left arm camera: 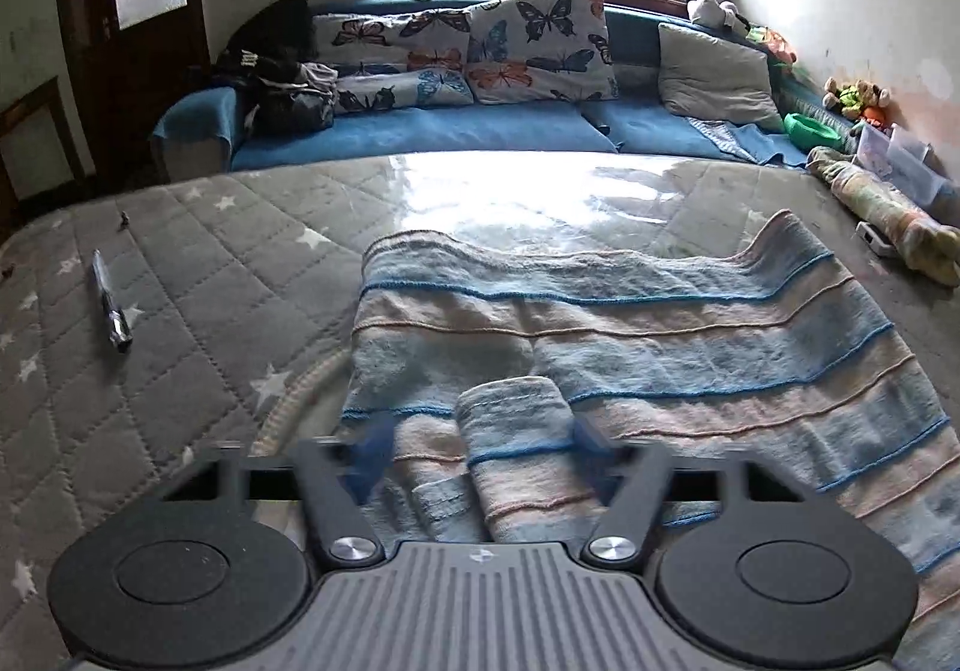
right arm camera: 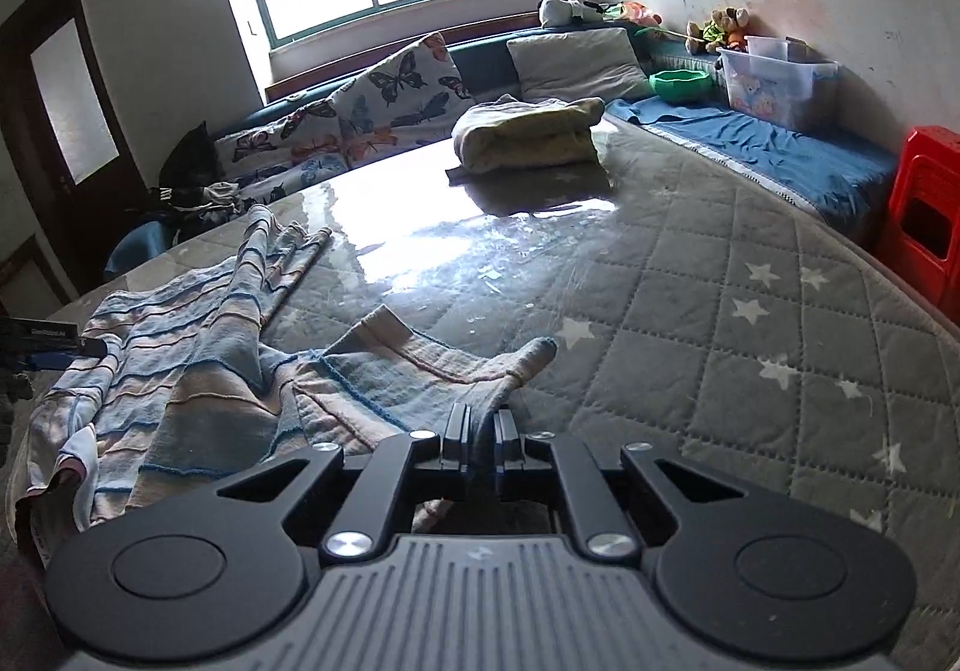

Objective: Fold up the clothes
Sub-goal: 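Grasp a towel corner with the right gripper while the left gripper grasps another corner, then lift and spread the striped towel flat over the mattress with both grippers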

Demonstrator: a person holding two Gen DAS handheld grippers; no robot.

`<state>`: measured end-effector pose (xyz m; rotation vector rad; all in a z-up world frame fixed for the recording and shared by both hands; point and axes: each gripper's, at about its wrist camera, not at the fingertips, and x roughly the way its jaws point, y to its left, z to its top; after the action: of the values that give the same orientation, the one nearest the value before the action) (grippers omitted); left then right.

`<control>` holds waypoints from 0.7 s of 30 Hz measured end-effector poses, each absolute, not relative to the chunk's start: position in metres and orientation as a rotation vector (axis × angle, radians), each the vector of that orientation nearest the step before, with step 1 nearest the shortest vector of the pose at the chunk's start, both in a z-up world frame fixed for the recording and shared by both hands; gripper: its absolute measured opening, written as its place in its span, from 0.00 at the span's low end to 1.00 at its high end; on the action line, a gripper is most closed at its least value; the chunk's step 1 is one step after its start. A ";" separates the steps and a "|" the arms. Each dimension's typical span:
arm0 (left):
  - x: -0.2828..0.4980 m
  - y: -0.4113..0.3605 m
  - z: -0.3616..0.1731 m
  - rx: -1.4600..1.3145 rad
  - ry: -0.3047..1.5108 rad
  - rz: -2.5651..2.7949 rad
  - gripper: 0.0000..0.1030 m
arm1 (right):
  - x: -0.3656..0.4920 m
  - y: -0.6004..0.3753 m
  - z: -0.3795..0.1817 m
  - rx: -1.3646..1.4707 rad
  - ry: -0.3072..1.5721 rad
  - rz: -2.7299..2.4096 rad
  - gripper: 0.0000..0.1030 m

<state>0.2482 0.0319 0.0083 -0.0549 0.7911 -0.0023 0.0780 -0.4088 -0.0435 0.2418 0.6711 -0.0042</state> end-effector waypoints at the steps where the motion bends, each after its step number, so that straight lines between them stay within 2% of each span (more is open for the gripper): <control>1: 0.244 0.035 0.011 -0.070 0.780 -0.004 0.23 | 0.078 -0.409 -0.044 0.243 0.669 -0.002 0.06; 3: 0.237 0.040 0.016 -0.101 0.758 -0.008 0.09 | 0.077 -0.409 -0.043 0.249 0.663 0.006 0.06; 6: 0.224 0.049 0.025 -0.145 0.722 -0.013 0.04 | 0.077 -0.409 -0.041 0.262 0.648 0.014 0.06; 16: 0.116 0.102 0.088 -0.191 0.511 0.081 0.03 | 0.072 -0.411 -0.028 0.265 0.596 0.025 0.03; 21: 0.052 0.135 0.095 -0.213 0.504 0.178 0.02 | 0.064 -0.415 -0.021 0.271 0.574 0.030 0.02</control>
<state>0.0523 0.1355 0.0947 -0.2133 0.5042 0.1781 0.0638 -0.4145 -0.0214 0.2710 0.5735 0.0304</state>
